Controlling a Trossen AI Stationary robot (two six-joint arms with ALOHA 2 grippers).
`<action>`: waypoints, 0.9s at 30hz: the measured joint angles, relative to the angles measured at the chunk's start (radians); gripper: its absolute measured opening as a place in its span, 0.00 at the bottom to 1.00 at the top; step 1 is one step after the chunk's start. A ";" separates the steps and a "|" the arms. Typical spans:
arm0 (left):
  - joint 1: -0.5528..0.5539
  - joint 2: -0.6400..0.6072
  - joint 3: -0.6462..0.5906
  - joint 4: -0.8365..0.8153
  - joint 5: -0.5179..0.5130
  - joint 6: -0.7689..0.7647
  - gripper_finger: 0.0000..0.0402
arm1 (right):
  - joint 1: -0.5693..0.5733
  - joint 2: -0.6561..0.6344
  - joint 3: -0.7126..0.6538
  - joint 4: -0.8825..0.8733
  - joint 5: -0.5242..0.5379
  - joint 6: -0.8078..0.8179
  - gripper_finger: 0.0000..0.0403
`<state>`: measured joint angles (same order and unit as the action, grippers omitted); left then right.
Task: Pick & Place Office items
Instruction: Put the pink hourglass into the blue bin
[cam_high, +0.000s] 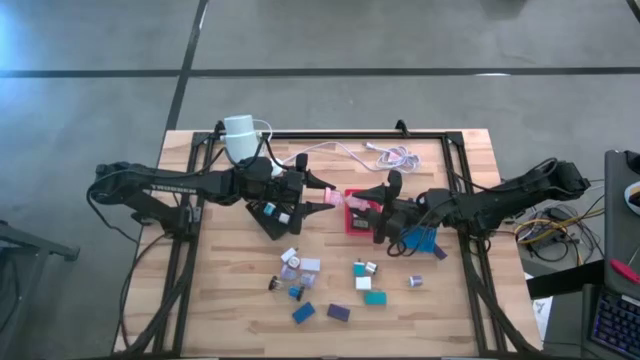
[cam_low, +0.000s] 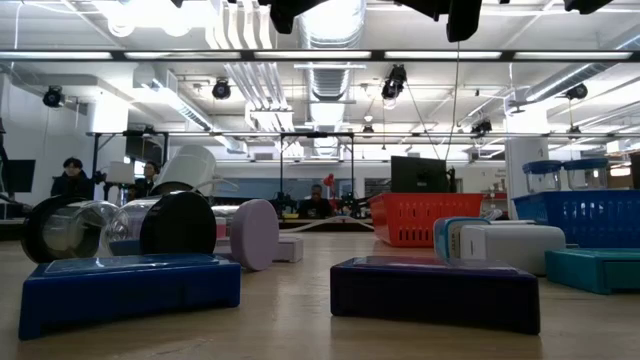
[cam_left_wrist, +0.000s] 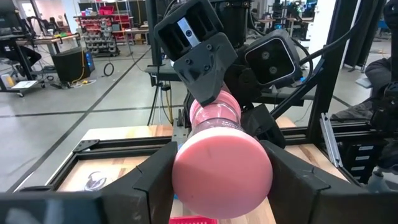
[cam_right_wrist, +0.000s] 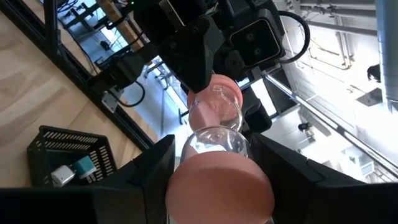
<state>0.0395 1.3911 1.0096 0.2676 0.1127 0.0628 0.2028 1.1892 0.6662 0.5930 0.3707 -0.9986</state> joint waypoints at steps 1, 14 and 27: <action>0.001 0.000 0.000 0.000 0.000 0.000 0.50 | 0.000 0.000 0.000 0.000 0.002 0.000 0.48; 0.000 -0.002 0.000 -0.040 0.051 0.012 0.68 | 0.001 -0.003 -0.002 -0.021 0.026 0.080 0.47; -0.014 -0.188 -0.066 -0.171 0.084 0.040 0.90 | 0.002 -0.243 -0.036 -0.264 0.046 0.235 0.47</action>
<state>0.0259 1.2029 0.9438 0.0962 0.1971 0.1026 0.2047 0.9461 0.6307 0.3287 0.4170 -0.7638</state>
